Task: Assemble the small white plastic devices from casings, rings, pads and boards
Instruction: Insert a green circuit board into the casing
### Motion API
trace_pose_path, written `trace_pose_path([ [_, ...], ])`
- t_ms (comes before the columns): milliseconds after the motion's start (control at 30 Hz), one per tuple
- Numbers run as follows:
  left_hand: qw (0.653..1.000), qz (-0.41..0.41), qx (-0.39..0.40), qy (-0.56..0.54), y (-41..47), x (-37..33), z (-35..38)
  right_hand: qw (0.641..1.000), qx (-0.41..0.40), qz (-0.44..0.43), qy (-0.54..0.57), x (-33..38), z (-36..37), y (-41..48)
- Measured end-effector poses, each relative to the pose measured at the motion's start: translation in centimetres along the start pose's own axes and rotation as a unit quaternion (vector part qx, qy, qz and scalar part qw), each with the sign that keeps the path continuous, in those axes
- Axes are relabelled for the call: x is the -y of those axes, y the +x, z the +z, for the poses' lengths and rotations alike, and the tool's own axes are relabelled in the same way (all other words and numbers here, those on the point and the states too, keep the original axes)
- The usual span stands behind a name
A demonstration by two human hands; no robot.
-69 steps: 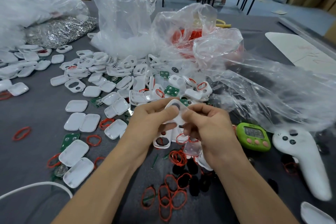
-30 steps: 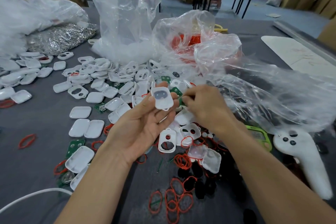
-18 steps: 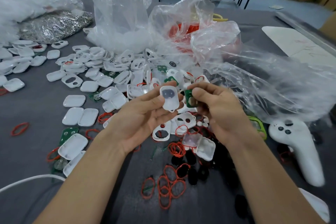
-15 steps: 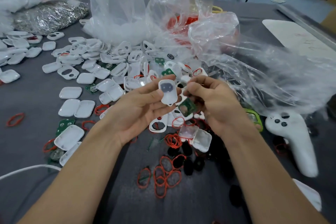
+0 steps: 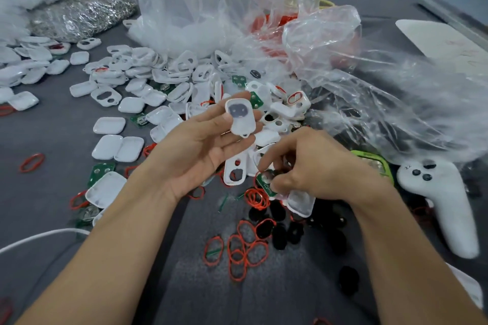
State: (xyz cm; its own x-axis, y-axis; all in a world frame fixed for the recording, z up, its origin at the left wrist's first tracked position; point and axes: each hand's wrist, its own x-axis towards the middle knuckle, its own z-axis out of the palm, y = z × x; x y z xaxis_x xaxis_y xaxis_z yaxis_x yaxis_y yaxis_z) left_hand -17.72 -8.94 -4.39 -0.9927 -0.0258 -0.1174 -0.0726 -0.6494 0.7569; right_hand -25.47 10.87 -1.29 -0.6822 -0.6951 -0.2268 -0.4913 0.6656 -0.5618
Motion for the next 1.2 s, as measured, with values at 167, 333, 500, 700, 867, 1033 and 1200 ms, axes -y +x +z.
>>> trace_pose_path([
  [167,1.000,-0.006,0.004,0.009,0.0,0.2,0.2,0.998,-0.032,0.024,0.040,-0.3,0.1,0.3],
  [333,1.000,-0.014,0.023,0.010,0.0,0.3,0.0,0.968,-0.097,0.008,0.230,-1.4,-1.1,-0.2],
  [500,0.999,-0.020,0.037,0.028,0.2,0.5,0.1,0.865,-0.155,-0.027,0.476,-1.4,-1.6,-0.1],
  [700,0.998,-0.016,0.035,0.045,0.3,0.6,0.3,0.851,-0.192,0.022,0.488,-0.7,-0.6,0.6],
  [867,0.999,-0.011,0.030,0.036,0.4,0.8,0.7,0.827,-0.244,0.086,0.500,-0.9,-0.1,1.1],
  [1033,0.999,-0.011,0.026,0.022,0.3,0.9,0.8,0.794,-0.240,0.053,0.556,-0.6,-0.2,1.0],
  [1200,0.999,-0.006,0.020,0.027,0.5,1.1,0.9,0.830,-0.232,-0.041,0.505,0.8,0.2,0.3],
])
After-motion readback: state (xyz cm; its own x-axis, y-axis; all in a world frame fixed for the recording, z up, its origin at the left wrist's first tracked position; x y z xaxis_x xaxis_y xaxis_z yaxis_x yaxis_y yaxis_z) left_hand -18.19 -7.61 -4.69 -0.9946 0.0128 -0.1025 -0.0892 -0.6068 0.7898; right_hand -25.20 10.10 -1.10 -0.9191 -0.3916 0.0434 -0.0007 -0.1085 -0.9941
